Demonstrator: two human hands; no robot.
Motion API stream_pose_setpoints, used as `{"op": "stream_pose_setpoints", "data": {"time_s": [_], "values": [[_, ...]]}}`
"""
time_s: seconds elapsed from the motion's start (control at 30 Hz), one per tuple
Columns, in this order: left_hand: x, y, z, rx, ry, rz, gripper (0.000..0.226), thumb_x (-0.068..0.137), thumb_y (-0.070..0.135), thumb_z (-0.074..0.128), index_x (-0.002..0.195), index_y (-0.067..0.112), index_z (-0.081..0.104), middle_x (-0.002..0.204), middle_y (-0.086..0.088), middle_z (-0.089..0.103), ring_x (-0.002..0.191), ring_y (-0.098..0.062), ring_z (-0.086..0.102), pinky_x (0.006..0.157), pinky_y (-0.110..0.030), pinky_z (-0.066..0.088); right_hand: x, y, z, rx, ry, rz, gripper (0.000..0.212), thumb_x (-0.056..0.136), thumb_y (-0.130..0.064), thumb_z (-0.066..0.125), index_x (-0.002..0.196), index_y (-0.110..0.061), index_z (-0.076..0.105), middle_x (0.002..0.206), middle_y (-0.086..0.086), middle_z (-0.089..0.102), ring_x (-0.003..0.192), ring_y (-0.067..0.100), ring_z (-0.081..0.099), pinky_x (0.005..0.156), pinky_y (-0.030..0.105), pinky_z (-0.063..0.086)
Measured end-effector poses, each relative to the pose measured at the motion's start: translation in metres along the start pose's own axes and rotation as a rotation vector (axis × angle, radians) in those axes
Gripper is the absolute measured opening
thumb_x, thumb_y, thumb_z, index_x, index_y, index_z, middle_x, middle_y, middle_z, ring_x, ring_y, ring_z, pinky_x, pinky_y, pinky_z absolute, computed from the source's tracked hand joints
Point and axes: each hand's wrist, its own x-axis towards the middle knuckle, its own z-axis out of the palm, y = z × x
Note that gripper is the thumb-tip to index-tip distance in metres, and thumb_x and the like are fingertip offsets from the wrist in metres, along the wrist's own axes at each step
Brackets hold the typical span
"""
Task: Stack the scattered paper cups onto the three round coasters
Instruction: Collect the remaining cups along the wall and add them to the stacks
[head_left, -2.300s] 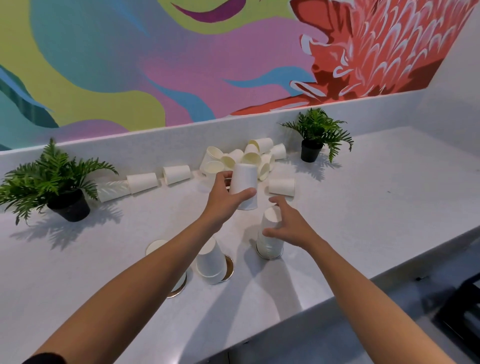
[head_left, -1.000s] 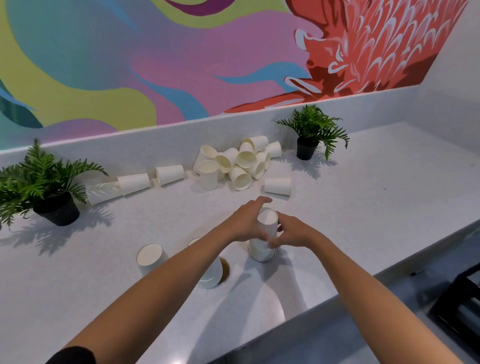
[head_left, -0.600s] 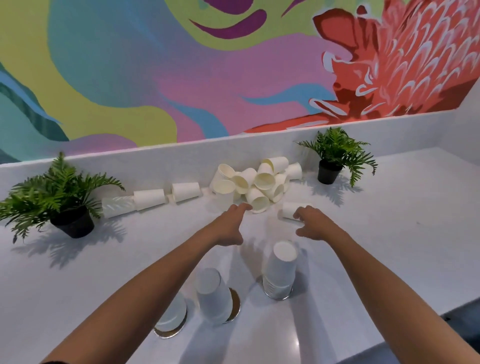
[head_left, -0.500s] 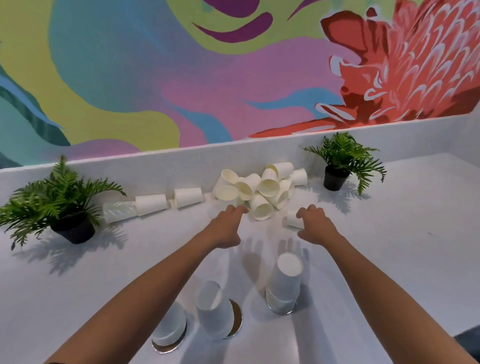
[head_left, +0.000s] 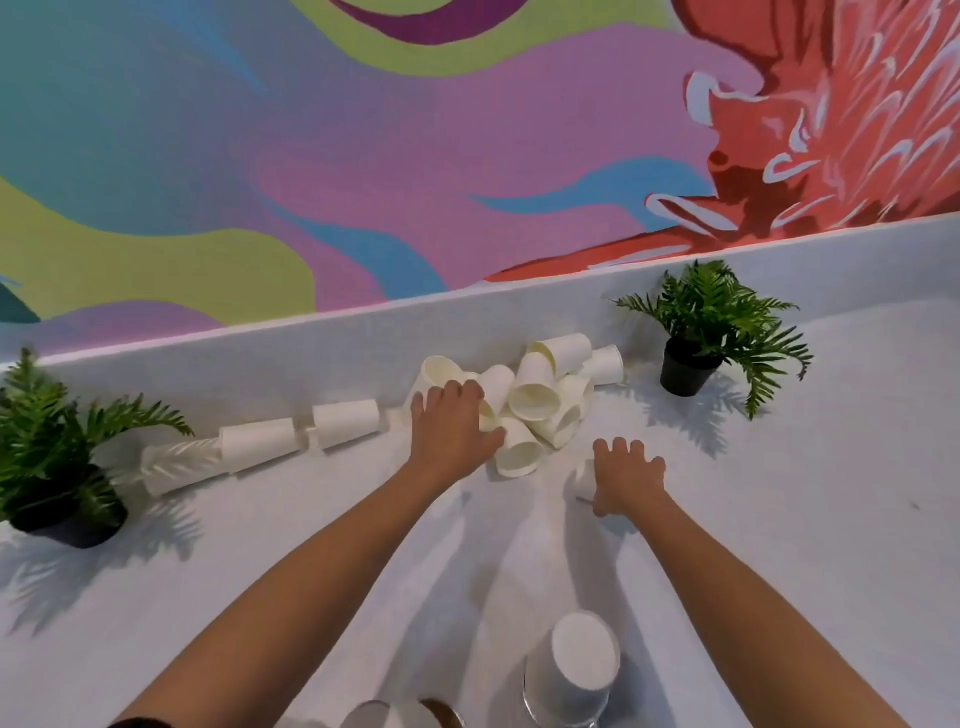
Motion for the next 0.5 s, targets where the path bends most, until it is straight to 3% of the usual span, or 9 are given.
{"op": "stream_pose_setpoints", "data": {"time_s": [0.23, 0.5], "values": [[0.044, 0.044, 0.009, -0.171, -0.036, -0.101, 0.070, 0.076, 0.062, 0.064, 0.125, 0.016, 0.046, 0.127, -0.005, 0.054, 0.116, -0.026, 0.051, 0.094, -0.040, 0.046, 0.027, 0.009, 0.004, 0.063, -0.059, 0.004, 0.063, 0.081, -0.034, 0.066, 0.133, -0.017, 0.034, 0.133, 0.006, 0.043, 0.125, 0.027, 0.039, 0.098, 0.044, 0.038], [0.077, 0.076, 0.035, -0.129, -0.084, -0.168, 0.084, 0.072, 0.062, 0.069, 0.131, 0.012, 0.036, 0.130, -0.009, 0.048, 0.119, -0.027, 0.048, 0.089, -0.036, 0.047, 0.045, 0.014, 0.001, 0.103, -0.107, 0.010, 0.066, 0.078, -0.031, 0.067, 0.134, -0.018, 0.033, 0.131, 0.006, 0.045, 0.124, 0.027, 0.042, 0.095, 0.041, 0.036]]}}
